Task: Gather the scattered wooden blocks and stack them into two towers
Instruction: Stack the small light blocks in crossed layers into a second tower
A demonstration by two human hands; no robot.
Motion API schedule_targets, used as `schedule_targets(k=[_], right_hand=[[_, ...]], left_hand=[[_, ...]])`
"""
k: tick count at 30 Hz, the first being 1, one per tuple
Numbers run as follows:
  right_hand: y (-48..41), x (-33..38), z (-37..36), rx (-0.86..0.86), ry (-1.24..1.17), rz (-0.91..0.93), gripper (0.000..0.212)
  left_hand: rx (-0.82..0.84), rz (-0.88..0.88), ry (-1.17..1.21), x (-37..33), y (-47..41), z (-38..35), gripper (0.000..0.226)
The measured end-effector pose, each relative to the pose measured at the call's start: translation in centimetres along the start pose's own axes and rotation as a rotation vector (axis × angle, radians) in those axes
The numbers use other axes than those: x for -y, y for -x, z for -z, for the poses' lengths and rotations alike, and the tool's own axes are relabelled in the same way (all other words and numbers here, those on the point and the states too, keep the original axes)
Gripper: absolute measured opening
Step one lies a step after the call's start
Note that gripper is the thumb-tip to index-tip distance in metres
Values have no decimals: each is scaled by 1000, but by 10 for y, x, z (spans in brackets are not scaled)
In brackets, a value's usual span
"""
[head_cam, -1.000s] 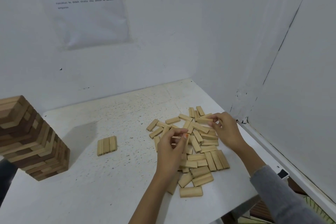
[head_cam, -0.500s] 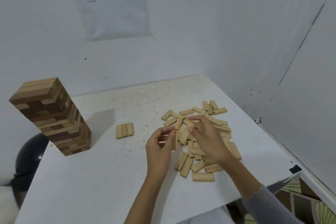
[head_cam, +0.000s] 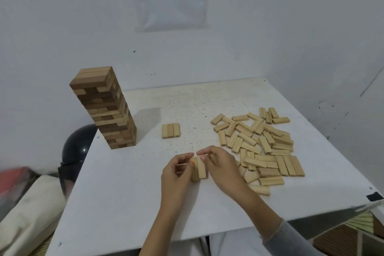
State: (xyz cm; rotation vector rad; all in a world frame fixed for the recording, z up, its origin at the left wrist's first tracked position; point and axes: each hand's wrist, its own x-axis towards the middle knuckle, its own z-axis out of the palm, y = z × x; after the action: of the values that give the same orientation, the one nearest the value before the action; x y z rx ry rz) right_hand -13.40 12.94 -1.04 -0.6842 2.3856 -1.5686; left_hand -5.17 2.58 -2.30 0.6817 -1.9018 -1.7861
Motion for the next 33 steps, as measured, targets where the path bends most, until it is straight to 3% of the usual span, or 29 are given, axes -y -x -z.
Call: schedule_targets(k=[6,12,18,22,26,28,33], right_hand=[[7,-2,-15,50,86,19,13],[15,-2,-10,-13,-49,-61,36],[19,-19,-10,-112,20,80,43],[21,-31,-20,-240,134,82,36],[17,-28,-23,-306,179,133,24],[16,-23,-22,-270,93,117,23],[30,-17,-12,23,75,89,64]], left_hand=[[-16,-64,-128,10,3,9,19],[-23,-159,-227,11,6,3,22],[57,-137,-174,12,7,13,29],[136,-169,-228,13,8,16,34],[113,-164,-244,16,7,16,29],[91,-160,-251,18,6,14,28],[10,-124,-224,21,6,8,31]])
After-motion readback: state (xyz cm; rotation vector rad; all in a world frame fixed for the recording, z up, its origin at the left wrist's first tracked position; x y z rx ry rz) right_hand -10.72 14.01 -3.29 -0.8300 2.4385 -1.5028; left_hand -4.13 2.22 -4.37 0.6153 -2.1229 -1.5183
